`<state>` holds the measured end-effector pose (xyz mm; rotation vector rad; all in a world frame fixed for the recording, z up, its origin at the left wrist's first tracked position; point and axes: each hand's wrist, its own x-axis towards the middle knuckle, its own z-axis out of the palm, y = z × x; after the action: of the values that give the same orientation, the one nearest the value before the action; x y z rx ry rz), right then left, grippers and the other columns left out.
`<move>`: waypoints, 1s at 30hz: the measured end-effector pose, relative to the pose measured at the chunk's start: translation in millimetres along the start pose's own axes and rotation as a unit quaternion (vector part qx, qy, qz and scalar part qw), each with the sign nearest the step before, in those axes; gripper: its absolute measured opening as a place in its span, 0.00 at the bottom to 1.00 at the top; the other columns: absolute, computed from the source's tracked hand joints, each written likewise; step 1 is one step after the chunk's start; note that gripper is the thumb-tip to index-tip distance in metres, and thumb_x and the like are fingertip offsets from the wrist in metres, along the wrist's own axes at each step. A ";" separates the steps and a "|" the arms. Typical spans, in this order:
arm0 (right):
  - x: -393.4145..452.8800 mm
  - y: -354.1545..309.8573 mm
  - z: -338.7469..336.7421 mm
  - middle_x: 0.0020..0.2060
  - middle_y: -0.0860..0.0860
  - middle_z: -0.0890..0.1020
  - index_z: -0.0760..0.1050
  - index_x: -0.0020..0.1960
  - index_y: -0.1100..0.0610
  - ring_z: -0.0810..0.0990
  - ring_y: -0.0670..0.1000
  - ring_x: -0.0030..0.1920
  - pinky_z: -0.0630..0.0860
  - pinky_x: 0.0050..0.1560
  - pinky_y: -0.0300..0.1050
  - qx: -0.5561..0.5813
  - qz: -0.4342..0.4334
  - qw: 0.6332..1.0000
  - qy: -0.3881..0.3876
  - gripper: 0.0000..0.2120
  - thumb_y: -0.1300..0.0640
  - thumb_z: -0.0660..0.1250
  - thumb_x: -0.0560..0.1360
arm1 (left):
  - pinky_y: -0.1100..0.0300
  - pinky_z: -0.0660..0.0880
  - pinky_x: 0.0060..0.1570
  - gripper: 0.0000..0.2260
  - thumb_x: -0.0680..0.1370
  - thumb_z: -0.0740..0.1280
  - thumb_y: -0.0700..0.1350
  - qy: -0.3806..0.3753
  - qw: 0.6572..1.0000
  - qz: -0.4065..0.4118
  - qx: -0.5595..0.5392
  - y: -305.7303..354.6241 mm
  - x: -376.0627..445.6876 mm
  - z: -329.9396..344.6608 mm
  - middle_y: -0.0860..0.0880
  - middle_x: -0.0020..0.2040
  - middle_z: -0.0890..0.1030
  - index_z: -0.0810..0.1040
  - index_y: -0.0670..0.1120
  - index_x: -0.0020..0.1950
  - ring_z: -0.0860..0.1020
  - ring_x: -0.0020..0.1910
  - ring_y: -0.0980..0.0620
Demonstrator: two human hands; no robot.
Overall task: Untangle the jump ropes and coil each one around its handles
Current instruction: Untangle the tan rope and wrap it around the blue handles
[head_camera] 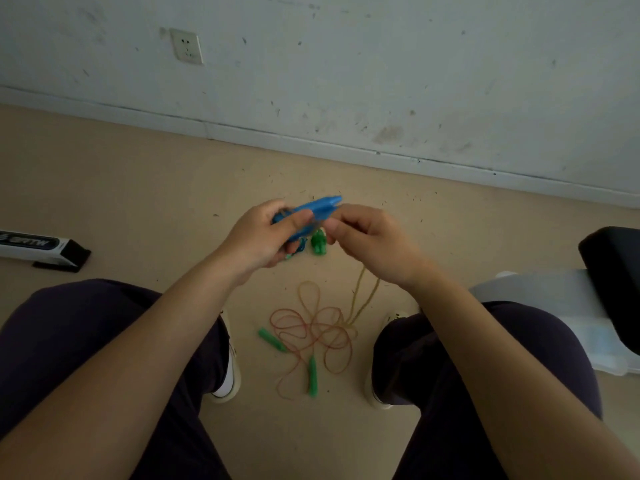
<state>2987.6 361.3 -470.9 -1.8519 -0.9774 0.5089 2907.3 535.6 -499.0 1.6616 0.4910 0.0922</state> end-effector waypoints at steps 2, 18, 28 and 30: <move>2.7 6.1 -4.6 0.36 0.44 0.74 0.76 0.40 0.52 0.72 0.41 0.35 0.68 0.38 0.33 -0.055 -0.038 0.996 0.051 0.10 0.56 0.64 0.79 | 0.66 0.60 0.21 0.13 0.79 0.67 0.54 -0.059 0.998 -0.016 0.007 -0.6 -2.9 3.0 0.45 0.31 0.73 0.78 0.45 0.52 0.64 0.20 0.56; 5.4 16.6 4.3 0.37 0.60 0.81 0.81 0.44 0.60 0.79 0.61 0.38 0.77 0.39 0.56 -0.036 -0.013 0.998 0.058 0.09 0.55 0.70 0.77 | 0.63 0.61 0.24 0.20 0.71 0.69 0.64 -0.287 0.957 -0.016 0.037 -1.7 -8.9 2.0 0.44 0.37 0.69 0.77 0.57 0.60 0.62 0.38 0.42; 6.3 15.2 2.7 0.30 0.57 0.77 0.75 0.46 0.58 0.73 0.48 0.29 0.72 0.30 0.43 -0.008 0.032 0.997 0.073 0.10 0.53 0.72 0.75 | 0.65 0.66 0.26 0.11 0.77 0.68 0.55 -0.244 0.967 0.022 0.073 -1.8 -10.4 4.0 0.49 0.35 0.75 0.76 0.54 0.58 0.70 0.30 0.56; 4.9 14.5 0.9 0.32 0.59 0.76 0.68 0.48 0.57 0.73 0.48 0.30 0.72 0.31 0.43 0.009 0.042 0.997 0.059 0.15 0.53 0.73 0.74 | 0.63 0.68 0.28 0.06 0.79 0.68 0.50 -0.233 0.968 0.034 0.086 -1.7 -10.9 4.4 0.48 0.37 0.77 0.75 0.52 0.55 0.71 0.30 0.56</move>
<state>2995.8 362.4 -483.8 -1.8907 -0.8170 0.4506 2898.5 527.6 -498.9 1.7981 0.0860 -0.2933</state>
